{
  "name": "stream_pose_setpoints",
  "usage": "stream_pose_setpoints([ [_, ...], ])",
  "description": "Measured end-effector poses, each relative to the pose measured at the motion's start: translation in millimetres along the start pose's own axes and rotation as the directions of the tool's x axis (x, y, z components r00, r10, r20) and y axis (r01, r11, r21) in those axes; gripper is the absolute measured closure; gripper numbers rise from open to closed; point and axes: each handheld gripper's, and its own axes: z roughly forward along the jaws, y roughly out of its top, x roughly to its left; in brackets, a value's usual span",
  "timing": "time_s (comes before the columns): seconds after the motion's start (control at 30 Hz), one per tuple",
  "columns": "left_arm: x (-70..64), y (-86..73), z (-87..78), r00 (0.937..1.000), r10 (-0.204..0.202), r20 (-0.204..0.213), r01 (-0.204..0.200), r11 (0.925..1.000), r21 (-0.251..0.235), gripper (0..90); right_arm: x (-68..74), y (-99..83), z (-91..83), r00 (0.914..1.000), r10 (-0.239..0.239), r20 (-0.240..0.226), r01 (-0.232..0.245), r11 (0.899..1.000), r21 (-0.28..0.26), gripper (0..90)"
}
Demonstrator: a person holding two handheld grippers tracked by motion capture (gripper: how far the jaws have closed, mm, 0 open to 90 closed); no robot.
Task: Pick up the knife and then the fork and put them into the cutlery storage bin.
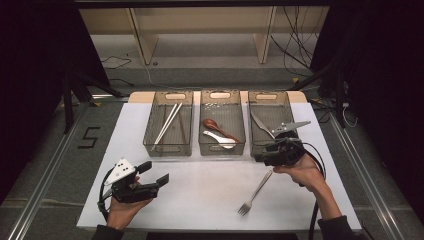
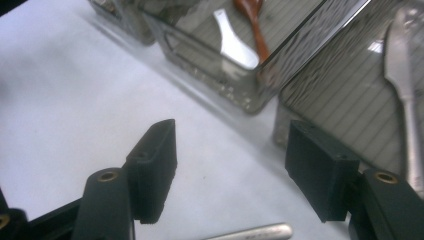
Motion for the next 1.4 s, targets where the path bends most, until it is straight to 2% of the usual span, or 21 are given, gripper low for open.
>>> stream_pose_setpoints([
  [0.47,0.3,0.1,-1.0,1.0,0.005,0.0,-0.005,1.0,-0.002,18.8,11.5,-25.9,20.1,0.999,-0.043,-0.009,0.043,0.998,0.047,36.4],
  [0.67,0.0,0.2,-1.3,1.0,0.003,0.0,-0.003,1.0,-0.005,18.8,12.4,-33.1,26.8,0.9985,-0.053,0.011,0.053,0.996,0.068,38.0],
  [0.8,-0.1,0.2,-1.4,1.0,0.004,0.001,-0.004,1.0,-0.005,18.8,10.8,-37.2,30.9,0.9971,-0.065,0.038,0.062,0.994,0.088,40.9],
  [1.0,-0.1,0.2,-1.4,1.0,0.004,0.001,-0.004,1.0,-0.005,18.8,5.6,-42.7,37.0,0.9962,-0.054,0.069,0.045,0.992,0.117,48.0],
  [1.4,-0.5,0.1,-1.3,1.0,0.005,0.001,-0.005,1.0,-0.005,18.8,-2.7,-48.4,45.0,0.9941,-0.048,0.097,0.037,0.992,0.121,63.3],
])
